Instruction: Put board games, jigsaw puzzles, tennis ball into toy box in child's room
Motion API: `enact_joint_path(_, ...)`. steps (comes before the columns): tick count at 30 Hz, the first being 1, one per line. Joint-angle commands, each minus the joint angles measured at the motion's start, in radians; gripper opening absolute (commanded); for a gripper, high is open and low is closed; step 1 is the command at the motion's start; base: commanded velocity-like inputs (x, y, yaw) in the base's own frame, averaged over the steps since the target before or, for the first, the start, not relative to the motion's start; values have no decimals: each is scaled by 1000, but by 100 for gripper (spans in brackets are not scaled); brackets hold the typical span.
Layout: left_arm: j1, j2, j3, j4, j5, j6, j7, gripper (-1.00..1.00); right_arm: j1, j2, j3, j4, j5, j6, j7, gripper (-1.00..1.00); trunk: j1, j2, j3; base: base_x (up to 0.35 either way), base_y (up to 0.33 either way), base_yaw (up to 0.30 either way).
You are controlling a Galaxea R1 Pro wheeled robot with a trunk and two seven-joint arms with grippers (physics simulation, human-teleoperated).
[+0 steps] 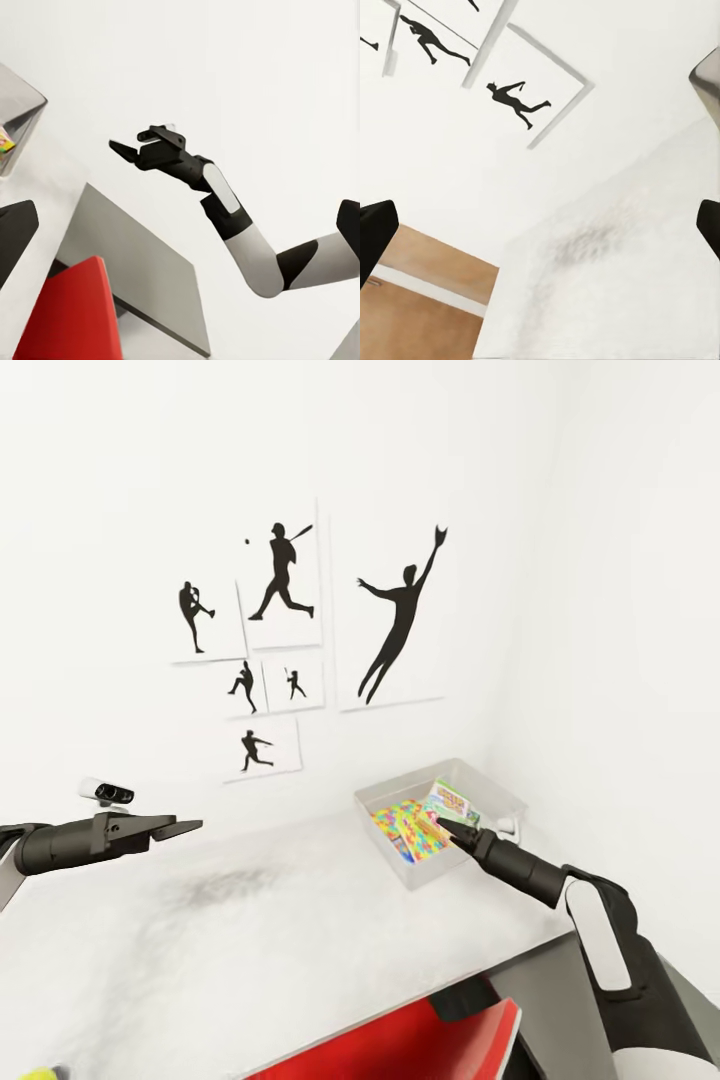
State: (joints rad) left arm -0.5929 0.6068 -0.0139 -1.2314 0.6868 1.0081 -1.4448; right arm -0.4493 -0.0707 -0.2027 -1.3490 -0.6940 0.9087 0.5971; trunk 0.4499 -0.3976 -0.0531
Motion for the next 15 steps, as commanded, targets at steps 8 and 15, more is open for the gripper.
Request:
enact_joint_path(8,-1,1,-1,0,3,10,-2,100,0,3,2,0,8,2,-3,100,0,-2,-2,-270,0,0)
enact_joint_path(15,-1,0,-1,0,3,10,-2,100,0,4,5,0,9,0,-7,100,0,-2,-2,-167,53,10)
